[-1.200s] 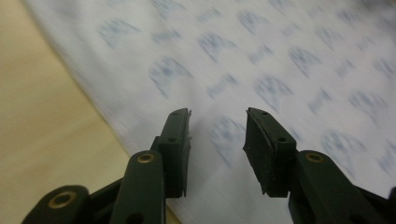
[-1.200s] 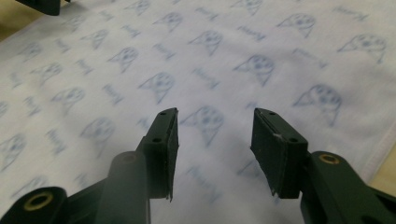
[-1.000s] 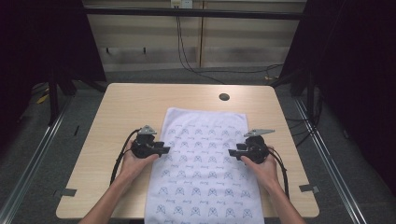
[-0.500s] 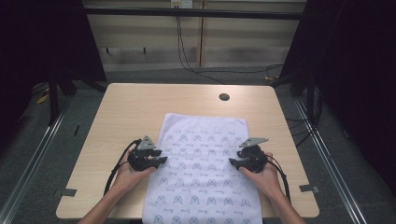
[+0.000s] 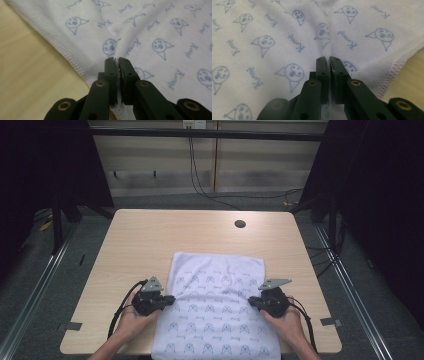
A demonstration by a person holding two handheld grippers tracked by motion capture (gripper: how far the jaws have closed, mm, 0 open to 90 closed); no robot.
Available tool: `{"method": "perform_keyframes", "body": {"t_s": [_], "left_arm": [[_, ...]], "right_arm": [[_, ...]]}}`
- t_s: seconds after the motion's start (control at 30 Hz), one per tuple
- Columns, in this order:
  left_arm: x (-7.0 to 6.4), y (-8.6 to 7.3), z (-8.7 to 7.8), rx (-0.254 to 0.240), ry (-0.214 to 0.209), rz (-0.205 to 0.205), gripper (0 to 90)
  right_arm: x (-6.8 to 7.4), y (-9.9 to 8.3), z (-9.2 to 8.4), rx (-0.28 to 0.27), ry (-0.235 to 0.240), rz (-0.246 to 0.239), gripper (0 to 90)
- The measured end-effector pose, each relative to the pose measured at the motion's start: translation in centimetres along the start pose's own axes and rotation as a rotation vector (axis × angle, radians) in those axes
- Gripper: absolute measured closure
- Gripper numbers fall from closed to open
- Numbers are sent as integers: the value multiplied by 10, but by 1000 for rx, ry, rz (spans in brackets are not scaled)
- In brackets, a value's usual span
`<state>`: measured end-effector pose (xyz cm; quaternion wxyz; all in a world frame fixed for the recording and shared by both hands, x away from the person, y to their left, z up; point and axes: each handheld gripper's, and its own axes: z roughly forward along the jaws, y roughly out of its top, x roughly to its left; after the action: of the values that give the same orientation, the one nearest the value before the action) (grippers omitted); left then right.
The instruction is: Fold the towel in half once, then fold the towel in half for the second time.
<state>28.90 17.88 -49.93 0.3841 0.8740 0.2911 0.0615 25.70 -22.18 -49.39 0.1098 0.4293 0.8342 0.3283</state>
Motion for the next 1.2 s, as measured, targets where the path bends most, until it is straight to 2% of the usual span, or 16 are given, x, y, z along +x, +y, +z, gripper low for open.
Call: {"method": "perform_keyframes", "body": {"t_s": [0.07, 0.13, 0.17, 0.2, 0.23, 0.33, 0.4, 0.47, 0.6, 0.77, 0.83, 0.93, 0.97, 1.07, 1.13, 1.2], "left_arm": [[-6, -3, -5, 19, -11, -3, 754], [-9, -3, -9, 24, 10, 29, 590], [-7, -2, -9, 10, 9, 26, 527], [-2, 1, -11, -9, 8, 11, 518], [4, 5, -12, -42, 4, -27, 504], [30, 19, -12, -91, -2, -107, 512], [44, 24, -10, -104, 43, -106, 555], [62, 27, -9, -106, 45, -152, 572], [84, 28, -7, -134, 69, -250, 550], [85, 35, -1, -94, 88, -177, 628], [89, 34, 3, -117, 87, -219, 641], [97, 31, 11, -108, 99, -248, 668], [99, 30, 13, -101, 100, -251, 674], [105, 30, 16, -110, 96, -264, 688], [108, 34, 18, -101, 113, -257, 675], [111, 39, 21, -101, 112, -256, 671]], "right_arm": [[8, -5, -5, 7, 10, -9, 792], [12, -9, -8, 4, 31, 20, 599], [13, -10, -10, -7, 28, 1, 584], [12, -10, -13, -30, 21, -20, 579], [8, -7, -16, -59, 27, -5, 579], [-15, 7, -21, -131, 15, 57, 591], [-33, 18, -18, -153, -12, 81, 601], [-52, 27, -13, -164, -43, 103, 613], [-75, 38, -1, -142, -73, 126, 649], [-98, 48, 15, -101, -138, 148, 628], [-107, 49, 19, -104, -152, 187, 617], [-115, 49, 28, -81, -165, 216, 594], [-116, 49, 32, -67, -175, 229, 588], [-120, 49, 38, -96, -177, 237, 583], [-122, 51, 40, -97, -180, 239, 584], [-120, 53, 42, -95, -198, 223, 637]]}}
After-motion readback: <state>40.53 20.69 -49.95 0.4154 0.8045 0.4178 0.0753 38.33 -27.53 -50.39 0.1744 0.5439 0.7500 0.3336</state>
